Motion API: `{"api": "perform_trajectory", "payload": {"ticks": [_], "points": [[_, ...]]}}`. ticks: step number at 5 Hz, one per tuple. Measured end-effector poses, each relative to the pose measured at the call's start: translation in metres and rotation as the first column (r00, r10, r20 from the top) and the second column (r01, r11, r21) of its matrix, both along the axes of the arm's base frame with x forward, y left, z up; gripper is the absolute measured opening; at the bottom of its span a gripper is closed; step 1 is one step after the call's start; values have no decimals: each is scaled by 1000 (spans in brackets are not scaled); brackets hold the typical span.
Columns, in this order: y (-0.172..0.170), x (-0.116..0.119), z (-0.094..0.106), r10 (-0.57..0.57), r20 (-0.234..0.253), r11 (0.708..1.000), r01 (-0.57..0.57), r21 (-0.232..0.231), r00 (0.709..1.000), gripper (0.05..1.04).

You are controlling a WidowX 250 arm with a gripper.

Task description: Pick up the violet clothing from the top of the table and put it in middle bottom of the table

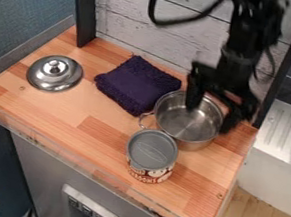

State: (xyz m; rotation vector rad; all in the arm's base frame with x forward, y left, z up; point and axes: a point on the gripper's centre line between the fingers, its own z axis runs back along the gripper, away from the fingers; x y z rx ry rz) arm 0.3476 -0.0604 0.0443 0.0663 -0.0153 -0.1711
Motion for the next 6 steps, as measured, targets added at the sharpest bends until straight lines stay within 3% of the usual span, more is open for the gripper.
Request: {"api": "perform_trajectory", "payload": {"ticks": [1, 2, 4, 5, 6], "points": [[45, 18, 12, 124, 43, 992, -124, -16, 991, 1001], [75, 31, 22, 145, 71, 989, -145, -13, 987, 1001], [125, 35, -19, 204, -9, 979, -204, -8, 979, 1001], [126, 39, -37, 187, 6, 982, -187, -3, 982, 1001], [129, 41, -45, 183, 11, 983, -183, -29, 983, 1001]]}}
